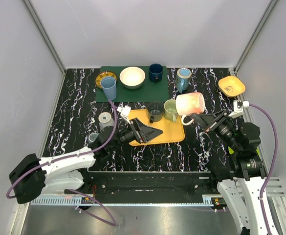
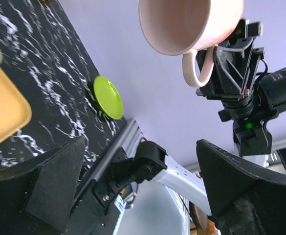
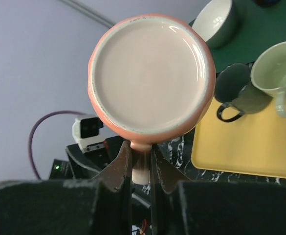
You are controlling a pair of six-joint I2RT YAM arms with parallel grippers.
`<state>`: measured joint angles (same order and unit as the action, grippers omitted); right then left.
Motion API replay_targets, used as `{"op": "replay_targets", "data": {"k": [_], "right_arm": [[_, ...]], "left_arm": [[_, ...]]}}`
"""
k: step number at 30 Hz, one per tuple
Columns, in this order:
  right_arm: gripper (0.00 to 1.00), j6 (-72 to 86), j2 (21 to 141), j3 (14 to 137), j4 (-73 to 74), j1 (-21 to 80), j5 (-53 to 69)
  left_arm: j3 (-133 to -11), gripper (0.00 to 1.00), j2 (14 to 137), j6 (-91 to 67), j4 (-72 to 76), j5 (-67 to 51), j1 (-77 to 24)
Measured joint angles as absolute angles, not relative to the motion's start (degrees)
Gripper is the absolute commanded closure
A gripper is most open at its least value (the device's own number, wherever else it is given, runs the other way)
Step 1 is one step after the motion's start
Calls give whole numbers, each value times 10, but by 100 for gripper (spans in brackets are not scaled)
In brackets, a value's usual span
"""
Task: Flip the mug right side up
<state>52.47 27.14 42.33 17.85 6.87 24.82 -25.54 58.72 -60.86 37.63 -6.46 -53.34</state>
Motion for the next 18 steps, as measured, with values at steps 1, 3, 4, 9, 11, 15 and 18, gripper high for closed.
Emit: {"op": "replay_targets", "data": {"k": [1, 3, 4, 9, 11, 15, 18], "right_arm": [[100, 530, 266, 423, 173, 71, 259], [100, 539, 261, 420, 161, 76, 278], [100, 543, 260, 418, 154, 78, 287], [100, 554, 259, 402, 138, 84, 313], [100, 555, 259, 395, 136, 86, 317], [100, 556, 258, 389, 136, 90, 324], [100, 556, 257, 388, 134, 92, 327]], "left_arm": [[-264, 1, 606, -614, 384, -72, -540], [-287, 1, 641, -623, 405, -88, -552], [-297, 1, 657, -627, 419, -96, -555], [-349, 1, 744, -663, 528, -133, -559], [-372, 1, 782, -680, 573, -145, -561], [-413, 4, 839, -702, 617, -161, -575], [-428, 11, 858, -707, 625, -163, -585]]}}
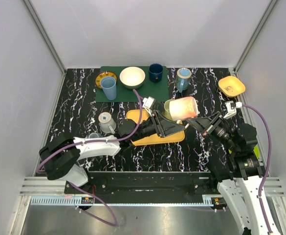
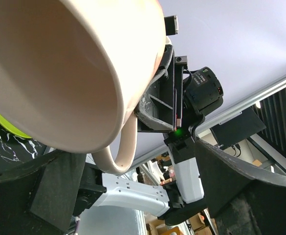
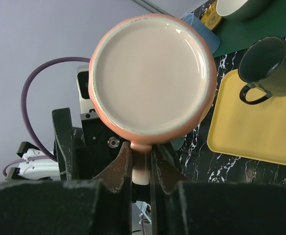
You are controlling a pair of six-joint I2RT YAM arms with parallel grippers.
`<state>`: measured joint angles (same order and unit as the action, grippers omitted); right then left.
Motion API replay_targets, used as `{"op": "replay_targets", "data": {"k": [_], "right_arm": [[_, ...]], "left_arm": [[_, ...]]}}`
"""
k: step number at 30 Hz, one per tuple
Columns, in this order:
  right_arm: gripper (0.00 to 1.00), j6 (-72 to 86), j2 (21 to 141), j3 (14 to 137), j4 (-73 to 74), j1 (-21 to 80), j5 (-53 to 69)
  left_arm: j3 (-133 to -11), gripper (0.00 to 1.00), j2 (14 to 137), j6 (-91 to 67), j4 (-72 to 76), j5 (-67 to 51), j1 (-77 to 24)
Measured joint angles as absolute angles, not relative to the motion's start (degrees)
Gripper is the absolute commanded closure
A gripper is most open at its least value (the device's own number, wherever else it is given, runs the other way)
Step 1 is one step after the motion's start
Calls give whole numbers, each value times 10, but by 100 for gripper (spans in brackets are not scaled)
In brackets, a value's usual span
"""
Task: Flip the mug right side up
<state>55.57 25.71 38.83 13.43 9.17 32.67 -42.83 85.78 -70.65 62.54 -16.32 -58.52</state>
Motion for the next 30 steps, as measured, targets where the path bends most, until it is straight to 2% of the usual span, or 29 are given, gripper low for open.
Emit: {"op": "replay_targets", "data": {"k": [1, 3, 4, 6, 8, 13, 17, 18, 20, 24, 30], "right_arm": [[100, 556, 257, 388, 133, 92, 327], [100, 555, 257, 388, 130, 93, 326], [100, 555, 257, 388, 127, 93, 326], [100, 554, 257, 388, 121, 94, 326], [100, 553, 257, 388, 114, 94, 325], [100, 548, 258, 388, 106, 95, 327], [100, 540, 258, 388, 104, 97, 327], [100, 539, 258, 388, 102, 97, 328], [100, 535, 258, 388, 100, 98, 329], [100, 529, 256, 388, 95, 98, 330], [100, 523, 254, 387, 94, 100, 336]], "left_arm": [[-432, 19, 861, -708, 627, -163, -587], [-436, 27, 864, -710, 627, -163, -588], [-439, 36, 867, -710, 628, -163, -588], [-443, 44, 872, -714, 629, -163, -588], [-451, 49, 881, -721, 632, -164, -588], [-460, 51, 901, -735, 649, -164, -588], [-462, 62, 905, -745, 655, -165, -586], [-462, 69, 907, -747, 656, -165, -585], [-462, 73, 910, -754, 658, -166, -582], [-463, 100, 916, -778, 678, -181, -575], [-463, 100, 917, -788, 691, -204, -567]]}}
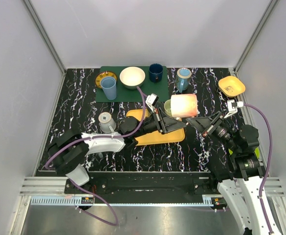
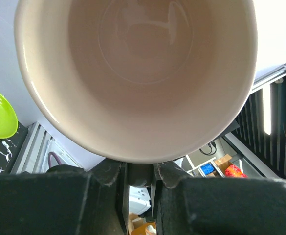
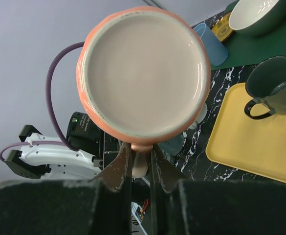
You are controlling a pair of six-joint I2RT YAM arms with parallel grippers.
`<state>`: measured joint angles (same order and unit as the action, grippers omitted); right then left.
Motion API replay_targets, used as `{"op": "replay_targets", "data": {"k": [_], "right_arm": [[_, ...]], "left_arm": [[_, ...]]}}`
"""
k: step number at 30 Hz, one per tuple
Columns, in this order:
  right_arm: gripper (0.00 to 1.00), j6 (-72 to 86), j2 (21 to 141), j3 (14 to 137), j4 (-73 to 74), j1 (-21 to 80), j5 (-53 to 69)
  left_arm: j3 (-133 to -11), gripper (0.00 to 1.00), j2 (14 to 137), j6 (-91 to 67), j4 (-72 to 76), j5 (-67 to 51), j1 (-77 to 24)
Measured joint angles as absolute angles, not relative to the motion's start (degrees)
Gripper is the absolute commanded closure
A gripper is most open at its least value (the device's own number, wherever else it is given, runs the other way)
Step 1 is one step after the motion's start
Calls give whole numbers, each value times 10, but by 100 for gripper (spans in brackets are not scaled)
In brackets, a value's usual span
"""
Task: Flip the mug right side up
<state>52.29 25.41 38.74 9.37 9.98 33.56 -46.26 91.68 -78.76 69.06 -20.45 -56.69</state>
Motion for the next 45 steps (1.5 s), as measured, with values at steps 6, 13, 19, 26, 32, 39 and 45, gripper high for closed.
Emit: {"op": "replay_targets", "data": {"k": [6, 13, 19, 26, 32, 39, 45], "right_arm": [[57, 507, 254, 391, 106, 104, 336], [32, 470, 262, 417, 136, 119, 366], [30, 449, 266, 453, 176, 120, 342], [34, 411, 275, 472, 270, 121, 249], [35, 396, 335, 472, 322, 121, 186], [34, 392, 349, 472, 346, 121, 153], [34, 392, 334, 470, 352, 121, 144]], "left_arm": [[-462, 100, 910, -762, 678, -223, -562], [-394, 100, 790, -681, 572, -179, -553], [-362, 100, 633, -562, 382, -110, -551], [-418, 100, 450, -418, -61, 130, -555], [-443, 100, 501, -395, -278, 238, -551], [-459, 100, 648, -371, -344, 235, -528], [-505, 100, 761, -341, -317, 206, -464]]}}
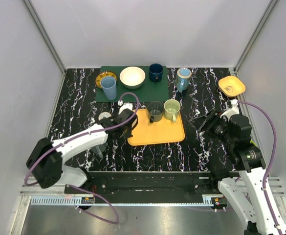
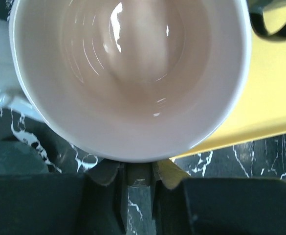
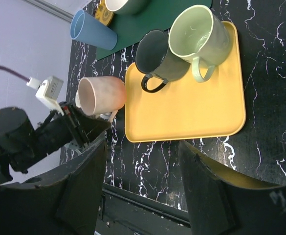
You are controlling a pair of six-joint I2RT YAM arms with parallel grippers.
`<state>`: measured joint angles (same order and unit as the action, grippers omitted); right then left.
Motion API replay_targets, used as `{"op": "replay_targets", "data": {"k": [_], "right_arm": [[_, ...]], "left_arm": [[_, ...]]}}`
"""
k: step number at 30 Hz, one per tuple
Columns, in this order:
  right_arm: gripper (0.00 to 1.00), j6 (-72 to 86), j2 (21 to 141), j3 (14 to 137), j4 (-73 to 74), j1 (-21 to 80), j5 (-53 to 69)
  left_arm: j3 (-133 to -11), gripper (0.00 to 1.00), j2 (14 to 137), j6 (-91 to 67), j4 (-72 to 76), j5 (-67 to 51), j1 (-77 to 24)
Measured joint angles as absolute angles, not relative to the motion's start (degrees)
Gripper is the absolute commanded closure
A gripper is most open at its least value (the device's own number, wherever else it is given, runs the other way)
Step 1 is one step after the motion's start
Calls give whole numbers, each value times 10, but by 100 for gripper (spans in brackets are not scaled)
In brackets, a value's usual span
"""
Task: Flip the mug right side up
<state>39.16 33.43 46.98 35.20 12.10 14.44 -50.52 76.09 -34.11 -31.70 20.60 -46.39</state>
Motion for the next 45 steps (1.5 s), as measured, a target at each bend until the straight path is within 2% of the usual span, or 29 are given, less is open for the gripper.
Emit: {"op": "replay_targets", "data": {"k": [10, 21, 24, 25, 28, 41, 44, 45], "right_arm": [[33, 385, 339, 458, 352, 121, 144], [33, 377, 350, 447, 349, 121, 145], [33, 375, 353, 443, 349, 121, 145], [33, 375, 354, 442, 348, 121, 145], [33, 375, 358, 440, 346, 121, 145], [32, 373, 368, 437, 336, 121, 145], [32, 373, 373, 436, 332, 121, 145], [32, 373, 373, 434, 327, 121, 145]], "left_arm": [[-597, 100, 910, -307, -261, 136, -418], [-630, 100, 982, -296, -241, 106, -406], [-640, 89, 992, -293, -238, 107, -401], [-642, 73, 995, -291, -238, 108, -400], [-649, 50, 999, -286, -238, 110, -397], [-651, 27, 961, -283, -267, 131, -397], [-642, 1, 874, -285, -290, 154, -403], [-636, 1, 834, -287, -298, 170, -407]]}}
